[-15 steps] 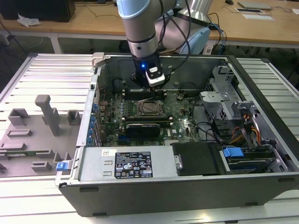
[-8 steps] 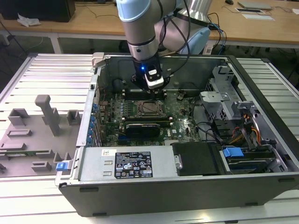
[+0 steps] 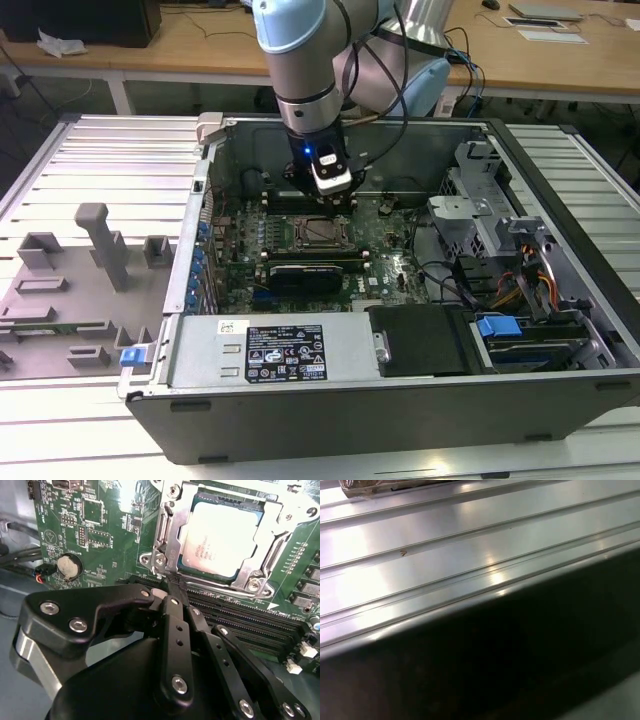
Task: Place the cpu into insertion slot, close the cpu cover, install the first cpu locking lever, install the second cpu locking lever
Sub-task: 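Install the first cpu locking lever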
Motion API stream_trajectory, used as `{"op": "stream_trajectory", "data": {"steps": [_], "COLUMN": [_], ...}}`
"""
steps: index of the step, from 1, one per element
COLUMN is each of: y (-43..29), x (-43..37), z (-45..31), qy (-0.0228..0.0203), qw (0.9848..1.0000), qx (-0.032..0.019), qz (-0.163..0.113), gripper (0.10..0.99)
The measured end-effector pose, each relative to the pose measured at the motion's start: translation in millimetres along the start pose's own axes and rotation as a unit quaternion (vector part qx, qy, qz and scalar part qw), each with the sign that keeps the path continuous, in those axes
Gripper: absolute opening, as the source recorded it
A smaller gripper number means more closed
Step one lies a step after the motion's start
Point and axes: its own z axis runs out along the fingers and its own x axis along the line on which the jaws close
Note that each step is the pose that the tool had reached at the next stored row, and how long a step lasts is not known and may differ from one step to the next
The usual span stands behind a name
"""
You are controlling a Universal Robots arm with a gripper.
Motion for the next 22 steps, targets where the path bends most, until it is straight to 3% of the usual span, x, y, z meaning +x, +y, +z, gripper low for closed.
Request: {"op": "stream_trajectory", "data": {"steps": [8, 10, 12, 14, 22], "y": [1.0, 1.3, 1.4, 1.6, 2.9], "x": [-1.6, -2.1, -2.7, -3.7, -6.9], "z": [-7.0, -8.9, -11.7, -15.8, -29.7], "qy": [-0.0001, -0.0008, -0.0019, -0.0036, -0.0109], "qw": [1.0000, 1.0000, 1.0000, 0.9998, 0.9991], "qx": [-0.0001, 0.0024, 0.0081, 0.0176, 0.0400], "qz": [0.000, -0.001, -0.002, -0.003, -0.005], "gripper": [0.106, 0.106, 0.106, 0.106, 0.106]}}
